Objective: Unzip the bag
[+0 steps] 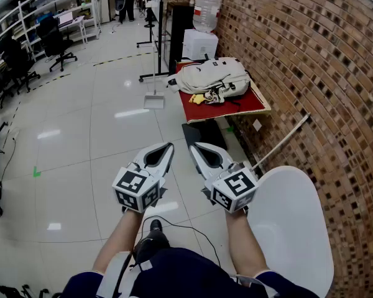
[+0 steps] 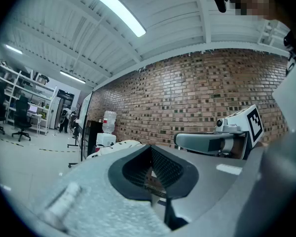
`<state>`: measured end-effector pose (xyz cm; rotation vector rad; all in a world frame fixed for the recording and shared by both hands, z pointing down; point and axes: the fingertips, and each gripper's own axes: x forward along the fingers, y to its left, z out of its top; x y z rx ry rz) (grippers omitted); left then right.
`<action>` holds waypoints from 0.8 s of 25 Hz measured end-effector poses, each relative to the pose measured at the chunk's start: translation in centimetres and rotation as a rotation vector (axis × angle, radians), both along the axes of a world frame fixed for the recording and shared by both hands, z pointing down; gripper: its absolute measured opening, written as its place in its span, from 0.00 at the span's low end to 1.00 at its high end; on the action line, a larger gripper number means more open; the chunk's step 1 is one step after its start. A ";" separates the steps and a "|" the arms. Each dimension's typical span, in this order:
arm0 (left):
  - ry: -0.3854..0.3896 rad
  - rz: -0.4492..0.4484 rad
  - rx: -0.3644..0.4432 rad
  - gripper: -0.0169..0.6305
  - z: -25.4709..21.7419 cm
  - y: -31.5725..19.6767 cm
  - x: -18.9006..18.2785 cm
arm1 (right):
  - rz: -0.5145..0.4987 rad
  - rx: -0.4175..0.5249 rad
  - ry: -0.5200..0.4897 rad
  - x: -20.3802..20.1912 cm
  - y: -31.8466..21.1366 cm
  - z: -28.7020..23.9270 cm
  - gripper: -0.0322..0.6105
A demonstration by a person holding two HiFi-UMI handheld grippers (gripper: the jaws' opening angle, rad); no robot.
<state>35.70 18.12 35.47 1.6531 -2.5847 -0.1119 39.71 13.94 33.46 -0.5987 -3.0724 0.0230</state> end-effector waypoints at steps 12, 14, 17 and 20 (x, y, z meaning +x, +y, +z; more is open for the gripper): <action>0.012 0.046 -0.009 0.03 0.6 1.5 -13.2 | 0.042 0.042 0.040 -13.8 1.3 1.2 0.05; 0.019 0.058 -0.015 0.03 0.7 2.0 -15.3 | 0.055 0.041 0.057 -15.9 1.8 1.4 0.05; 0.022 0.064 -0.018 0.03 0.9 2.3 -18.4 | 0.083 0.040 0.077 -18.9 1.8 2.0 0.05; 0.031 0.067 -0.023 0.03 1.3 2.1 -20.8 | 0.084 0.032 0.101 -21.1 1.5 2.9 0.05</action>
